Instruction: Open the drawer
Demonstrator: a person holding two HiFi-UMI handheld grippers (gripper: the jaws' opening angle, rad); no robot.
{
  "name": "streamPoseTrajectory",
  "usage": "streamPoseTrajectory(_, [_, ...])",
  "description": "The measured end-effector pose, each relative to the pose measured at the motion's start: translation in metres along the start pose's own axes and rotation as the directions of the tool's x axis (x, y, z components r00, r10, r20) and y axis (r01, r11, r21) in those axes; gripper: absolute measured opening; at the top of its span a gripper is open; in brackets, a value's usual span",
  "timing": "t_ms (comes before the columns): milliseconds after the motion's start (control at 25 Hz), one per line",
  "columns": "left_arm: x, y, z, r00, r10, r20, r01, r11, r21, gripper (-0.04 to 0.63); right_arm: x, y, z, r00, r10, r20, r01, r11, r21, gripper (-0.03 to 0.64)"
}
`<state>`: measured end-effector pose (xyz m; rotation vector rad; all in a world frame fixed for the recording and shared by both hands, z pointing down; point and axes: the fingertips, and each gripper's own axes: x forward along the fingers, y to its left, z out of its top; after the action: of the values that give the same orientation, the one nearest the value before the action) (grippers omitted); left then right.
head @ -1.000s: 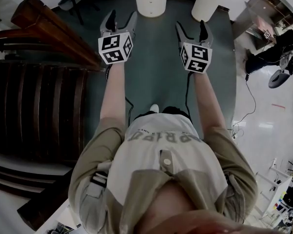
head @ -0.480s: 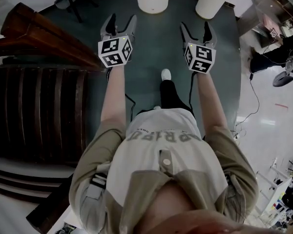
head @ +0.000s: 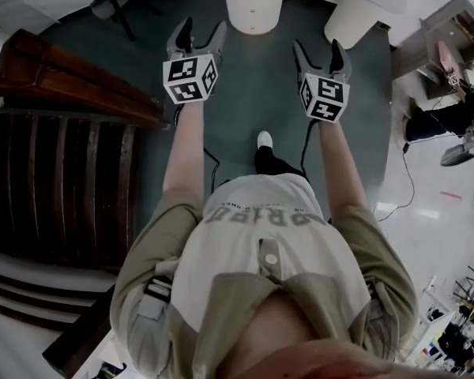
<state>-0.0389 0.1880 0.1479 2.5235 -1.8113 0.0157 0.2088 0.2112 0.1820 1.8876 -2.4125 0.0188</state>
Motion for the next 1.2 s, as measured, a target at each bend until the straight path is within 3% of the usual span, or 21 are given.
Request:
streamPoseTrajectory(400, [0.118, 0.028, 0.020, 0.999, 0.034, 0.023, -0.034, 0.999, -0.004, 0.322, 0.126, -0.034, 0.018, 0.997, 0.071, 0.017, -0.071, 0.997, -0.016, 0.387])
streamPoseTrajectory(880, [0.154, 0.039, 0.000, 0.997, 0.076, -0.027, -0.076, 0.997, 0.006, 0.322, 0.179, -0.042, -0.004, 0.994, 0.103, -0.027, -0.103, 0.994, 0.028, 0.387])
streamPoseTrajectory(1200, [0.198, 0.077, -0.016, 0.999, 0.039, -0.033, -0.039, 0.999, 0.002, 0.322, 0.220, -0.021, -0.030, 0.996, 0.074, -0.051, -0.073, 0.997, 0.017, 0.376])
